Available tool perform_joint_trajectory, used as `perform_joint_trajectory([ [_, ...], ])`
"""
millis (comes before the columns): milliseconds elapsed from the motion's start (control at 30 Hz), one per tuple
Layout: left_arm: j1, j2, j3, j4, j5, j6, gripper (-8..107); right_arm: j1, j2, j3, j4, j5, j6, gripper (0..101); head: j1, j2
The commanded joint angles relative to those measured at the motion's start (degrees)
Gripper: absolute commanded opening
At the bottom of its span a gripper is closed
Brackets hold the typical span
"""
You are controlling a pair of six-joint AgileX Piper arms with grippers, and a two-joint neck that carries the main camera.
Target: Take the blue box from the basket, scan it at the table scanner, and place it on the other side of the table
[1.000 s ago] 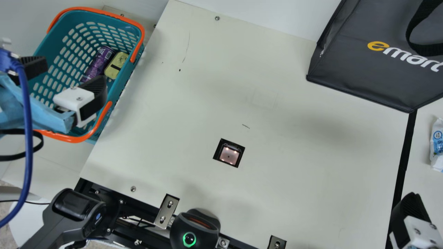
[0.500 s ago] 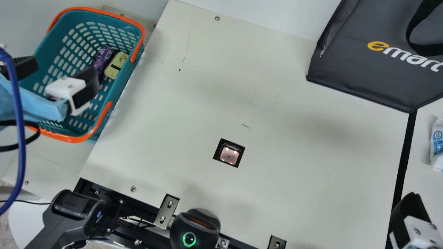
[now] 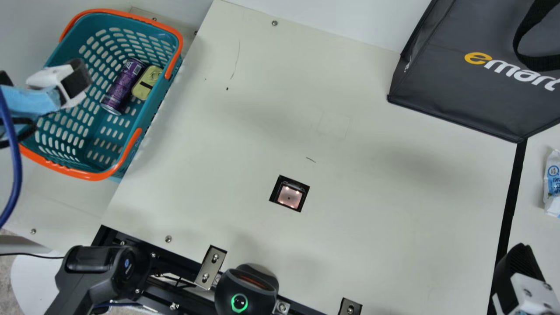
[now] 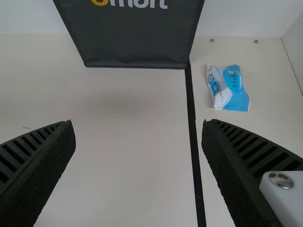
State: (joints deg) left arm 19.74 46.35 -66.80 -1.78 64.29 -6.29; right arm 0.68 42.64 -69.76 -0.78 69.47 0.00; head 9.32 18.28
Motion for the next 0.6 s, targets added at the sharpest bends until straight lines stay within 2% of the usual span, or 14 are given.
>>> perform_joint_trajectory([
  [0,2.37,1.29,0.08,-1.32,-0.32,2.93,90,0.0,0.0,0.0,0.0,0.0,0.0,95,-1.4,0.14],
  [300,12.92,10.06,-1.27,-10.85,-2.18,19.12,90,0.0,0.0,0.0,0.0,-0.05,0.0,95,-1.4,0.14],
  [567,20.86,19.66,-3.82,-18.7,-1.53,35.09,90,0.0,0.0,0.0,0.0,-0.05,0.0,95,-1.4,0.14],
])
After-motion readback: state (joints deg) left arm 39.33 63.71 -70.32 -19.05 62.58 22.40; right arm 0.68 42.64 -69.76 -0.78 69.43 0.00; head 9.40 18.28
